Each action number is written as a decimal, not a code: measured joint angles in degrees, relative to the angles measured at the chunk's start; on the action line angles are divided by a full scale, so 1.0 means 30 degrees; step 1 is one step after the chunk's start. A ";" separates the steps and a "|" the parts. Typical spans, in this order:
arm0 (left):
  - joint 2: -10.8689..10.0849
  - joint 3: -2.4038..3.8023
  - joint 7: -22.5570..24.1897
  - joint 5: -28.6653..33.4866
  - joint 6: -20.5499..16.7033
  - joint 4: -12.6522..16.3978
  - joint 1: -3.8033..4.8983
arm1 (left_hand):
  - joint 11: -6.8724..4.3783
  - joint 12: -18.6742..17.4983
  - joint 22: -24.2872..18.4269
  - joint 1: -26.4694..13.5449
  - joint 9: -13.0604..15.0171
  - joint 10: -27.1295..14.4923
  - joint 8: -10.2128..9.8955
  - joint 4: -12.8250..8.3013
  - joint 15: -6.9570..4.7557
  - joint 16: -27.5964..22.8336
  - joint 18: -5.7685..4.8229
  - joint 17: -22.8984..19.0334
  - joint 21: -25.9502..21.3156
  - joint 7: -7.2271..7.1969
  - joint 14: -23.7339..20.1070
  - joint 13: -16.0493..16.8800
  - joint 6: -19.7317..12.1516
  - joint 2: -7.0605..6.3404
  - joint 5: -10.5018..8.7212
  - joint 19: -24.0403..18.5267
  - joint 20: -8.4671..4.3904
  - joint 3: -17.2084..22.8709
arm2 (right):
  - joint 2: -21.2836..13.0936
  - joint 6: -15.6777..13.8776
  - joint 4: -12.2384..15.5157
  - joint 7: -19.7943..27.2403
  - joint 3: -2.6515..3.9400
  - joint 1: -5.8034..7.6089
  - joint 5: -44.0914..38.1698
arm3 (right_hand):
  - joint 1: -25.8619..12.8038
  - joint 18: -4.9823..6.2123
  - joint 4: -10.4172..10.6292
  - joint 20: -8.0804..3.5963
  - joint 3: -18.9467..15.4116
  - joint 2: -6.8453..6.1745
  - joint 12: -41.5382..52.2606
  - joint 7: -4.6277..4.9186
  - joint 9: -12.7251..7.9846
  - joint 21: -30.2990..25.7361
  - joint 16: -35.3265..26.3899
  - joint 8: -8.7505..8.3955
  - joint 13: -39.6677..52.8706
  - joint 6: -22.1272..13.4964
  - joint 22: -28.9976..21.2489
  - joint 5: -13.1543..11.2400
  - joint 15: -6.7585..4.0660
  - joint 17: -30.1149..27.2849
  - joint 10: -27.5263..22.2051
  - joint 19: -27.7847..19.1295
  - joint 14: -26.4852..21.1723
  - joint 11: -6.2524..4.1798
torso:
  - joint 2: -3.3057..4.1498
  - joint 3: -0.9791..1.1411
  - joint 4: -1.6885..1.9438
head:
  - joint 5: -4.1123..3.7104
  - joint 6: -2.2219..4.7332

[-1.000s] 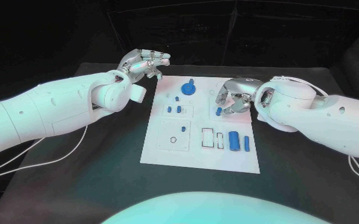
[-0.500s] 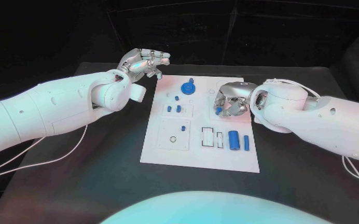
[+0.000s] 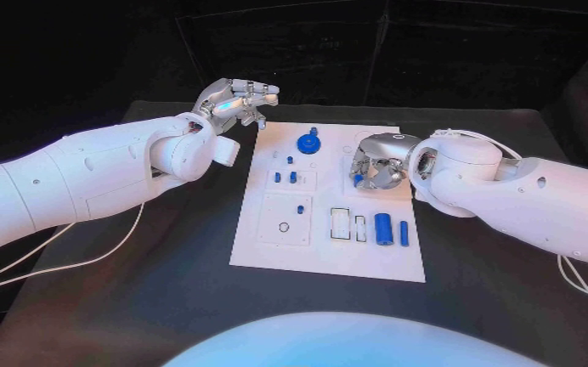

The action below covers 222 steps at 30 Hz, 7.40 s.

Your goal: Assemble the parts on the task board

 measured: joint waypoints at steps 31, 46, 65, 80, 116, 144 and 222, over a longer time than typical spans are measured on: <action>0.0047 -0.0004 -0.0029 0.0002 0.0049 -0.0060 -0.0001 | 0.0000 0.0075 -0.0022 0.0000 0.0002 0.0001 0.0000 0.0000 0.0000 0.0000 0.0001 -0.0020 -0.0118 0.0000 0.0000 0.0027 0.0000 0.0000 0.0000 0.0000 0.0000 0.0000 | 0.1094 -0.3930 0.3477 0.0845 -0.0121 -0.0131 0.1198 | -0.0236 0.0001 -0.0330 -0.0070 0.1746 -0.0100 -0.0886 -0.0092 -0.0005 0.0204 0.0179 -0.0042 0.0032 0.0358 0.0276 -0.0121 0.0001 0.0113 0.0552 0.0065 0.0001 -0.0071 | -0.0004 -0.0018 0.0024 | 0.0196 0.0009; 0.0134 -0.0005 -0.0038 0.0002 0.0066 -0.0034 -0.0001 | 0.0000 0.0074 -0.0021 0.0001 0.0002 0.0001 0.0000 0.0000 0.0000 0.0000 0.0000 -0.0018 -0.0117 0.0000 0.0000 0.0025 0.0000 0.0000 0.0000 0.0000 0.0000 0.0000 | 0.3132 -0.2948 0.2418 0.1582 -0.1048 -0.0808 0.1486 | -0.0234 -0.0001 -0.0308 -0.0071 0.1821 -0.0101 -0.0961 -0.0065 -0.0047 0.0202 0.0179 -0.0156 0.0028 0.0381 0.0233 -0.0037 0.0002 0.0089 0.0550 0.0063 0.0001 -0.0070 | -0.0005 -0.0024 0.0009 | 0.0721 -0.0236; 0.0206 -0.0003 -0.0045 0.0003 0.0089 -0.0046 0.0001 | 0.0000 0.0074 -0.0018 0.0000 0.0002 0.0001 0.0000 0.0000 0.0000 0.0000 0.0000 -0.0017 -0.0117 0.0000 0.0000 0.0023 0.0000 0.0000 0.0000 0.0000 0.0000 0.0000 | 0.3893 -0.1695 0.1342 0.1407 -0.1266 -0.1098 0.0651 | -0.0330 -0.0001 -0.0361 -0.0072 0.1870 -0.0200 -0.0961 -0.0040 -0.0044 0.0201 0.0178 -0.0132 0.0026 0.0389 0.0235 0.0047 0.0003 0.0090 0.0616 0.0061 0.0000 -0.0001 | -0.0004 0.0000 -0.0009 | 0.0851 -0.0372; 0.0216 -0.0003 -0.0056 0.0003 0.0115 -0.0055 0.0001 | 0.0000 0.0074 -0.0017 0.0001 0.0002 0.0001 0.0000 0.0000 0.0000 0.0000 0.0000 -0.0016 -0.0117 0.0000 0.0000 0.0023 0.0001 0.0000 0.0000 0.0000 0.0000 0.0000 | 0.4359 -0.1694 0.0959 0.1100 -0.1269 -0.1177 0.0024 | -0.0330 -0.0001 -0.0363 -0.0073 0.1868 -0.0201 -0.0961 -0.0006 -0.0041 0.0200 0.0177 -0.0153 0.0024 0.0358 0.0237 0.0044 0.0003 0.0090 0.0616 0.0060 0.0000 -0.0002 | 0.0000 -0.0009 -0.0007 | 0.0883 -0.0461; 0.0226 -0.0003 -0.0096 0.0004 0.0191 -0.0067 0.0002 | 0.0001 0.0074 -0.0015 0.0001 0.0002 0.0001 0.0000 0.0000 0.0000 0.0000 0.0001 -0.0015 -0.0117 0.0000 0.0000 0.0022 0.0001 0.0000 0.0000 0.0000 0.0000 0.0000 | 0.4696 -0.1473 0.1006 0.0375 -0.1447 -0.1302 -0.1273 | -0.0633 -0.0001 -0.0414 -0.0074 0.1918 -0.0504 -0.1277 0.0038 -0.0100 0.0199 0.0176 -0.0306 0.0020 0.0321 0.0214 0.0113 0.0004 0.0004 0.0614 0.0059 0.0000 0.0000 | -0.0009 -0.0002 -0.0002 | 0.0901 -0.0546; 0.0261 -0.0004 -0.0140 0.0004 0.0260 -0.0117 0.0002 | 0.0033 0.0204 -0.0037 0.0001 0.0002 -0.0176 0.0000 -0.0053 0.0067 0.0000 -0.0001 -0.0099 -0.0117 0.0071 -0.0067 0.0058 -0.0071 0.0000 0.0000 -0.0064 0.0064 -0.0053 | 0.4724 -0.1656 0.1176 0.0040 -0.1445 -0.1360 -0.1893 | -0.2270 -0.0002 0.0034 0.0166 0.0787 -0.1924 -0.2097 0.0215 -0.0184 0.0198 0.0176 -0.0877 0.0053 -0.2354 0.0073 0.0954 0.0075 -0.0013 -0.0451 -0.0180 -0.0071 0.0304 | -0.0005 -0.0015 -0.0004 | 0.0928 -0.0562; -0.0157 -0.0021 -0.0364 0.0008 0.0399 0.0278 0.0002 | 0.0033 0.0235 -0.0048 0.0001 0.0002 -0.0174 0.0000 -0.0052 0.0066 0.0000 -0.0003 -0.0170 -0.0117 0.0069 -0.0066 0.0067 -0.0069 -0.0001 0.0000 -0.0064 0.0063 -0.0052 | -0.5812 -0.6447 0.5681 -0.4579 -0.1254 -0.1116 0.5503 | -0.4280 -0.0611 0.4997 -0.0956 -0.9424 -0.1276 2.1301 -0.1003 0.1617 0.3072 0.3432 0.4084 2.3789 -0.1458 0.5330 0.2985 -0.1095 0.3234 0.5669 0.1232 -0.0005 -0.1162 | -0.0255 -0.0251 -0.0540 | -0.2049 0.0388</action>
